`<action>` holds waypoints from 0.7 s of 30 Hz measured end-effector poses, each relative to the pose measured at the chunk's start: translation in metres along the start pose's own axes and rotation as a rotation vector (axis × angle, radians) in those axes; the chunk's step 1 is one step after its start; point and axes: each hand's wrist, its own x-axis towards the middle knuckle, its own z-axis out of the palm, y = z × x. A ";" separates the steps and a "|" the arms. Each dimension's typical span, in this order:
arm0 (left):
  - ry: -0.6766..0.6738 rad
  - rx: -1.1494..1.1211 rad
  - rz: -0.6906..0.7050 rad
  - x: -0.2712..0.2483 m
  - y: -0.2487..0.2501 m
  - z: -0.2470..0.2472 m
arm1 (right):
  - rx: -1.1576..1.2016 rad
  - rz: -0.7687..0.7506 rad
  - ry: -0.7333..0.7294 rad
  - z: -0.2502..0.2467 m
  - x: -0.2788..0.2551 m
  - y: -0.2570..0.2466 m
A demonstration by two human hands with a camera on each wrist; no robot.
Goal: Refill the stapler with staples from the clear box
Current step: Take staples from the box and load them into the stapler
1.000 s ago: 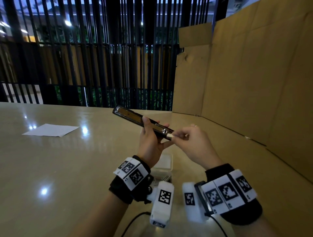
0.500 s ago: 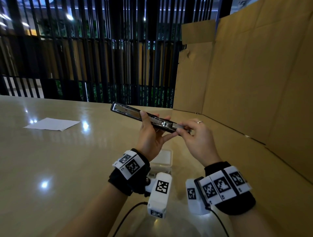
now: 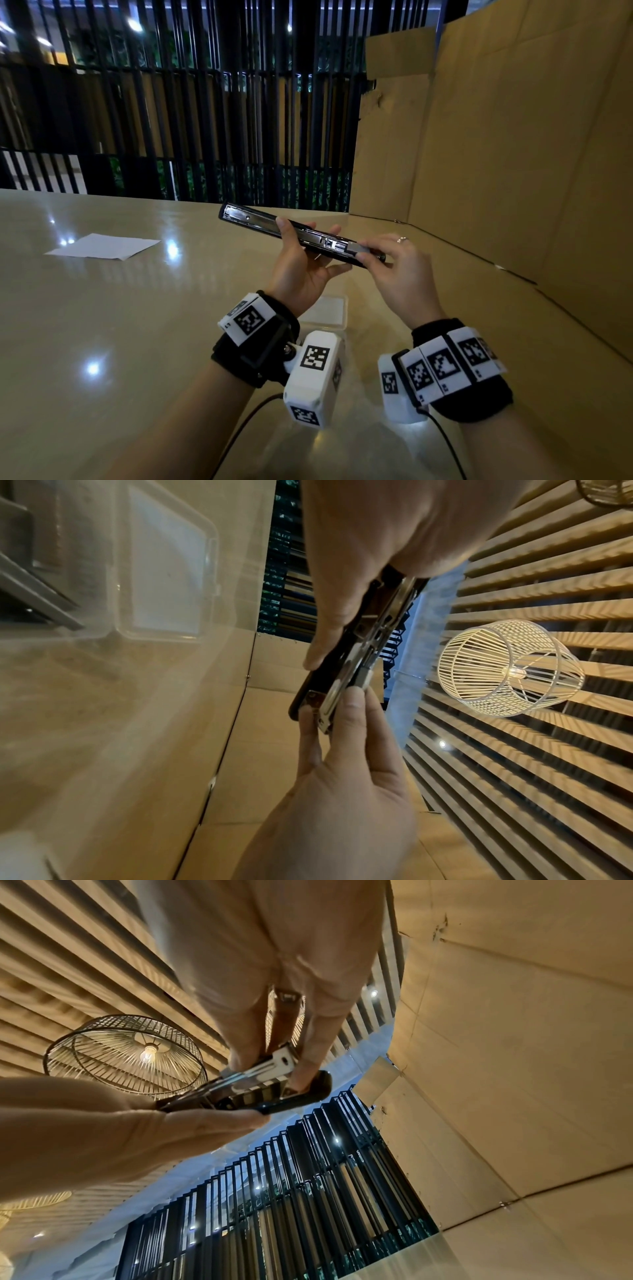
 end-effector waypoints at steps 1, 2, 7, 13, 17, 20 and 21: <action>0.003 -0.008 0.003 0.000 0.001 0.000 | 0.025 0.003 0.000 -0.001 0.000 -0.001; 0.008 -0.013 0.007 0.000 0.001 0.001 | 0.049 0.000 0.000 -0.001 0.000 -0.001; 0.030 -0.037 0.009 0.000 0.000 0.001 | 0.030 -0.031 -0.008 0.001 -0.002 0.001; 0.041 -0.037 -0.003 0.001 0.000 0.001 | -0.040 -0.063 0.026 0.008 -0.002 0.005; 0.045 -0.045 0.000 0.000 -0.001 0.001 | -0.001 -0.087 0.037 0.006 -0.002 0.006; 0.046 -0.046 0.001 -0.001 0.000 0.002 | 0.003 -0.123 0.043 0.005 -0.002 0.008; 0.048 -0.038 0.000 0.000 0.000 0.002 | -0.005 -0.132 0.040 0.006 -0.002 0.009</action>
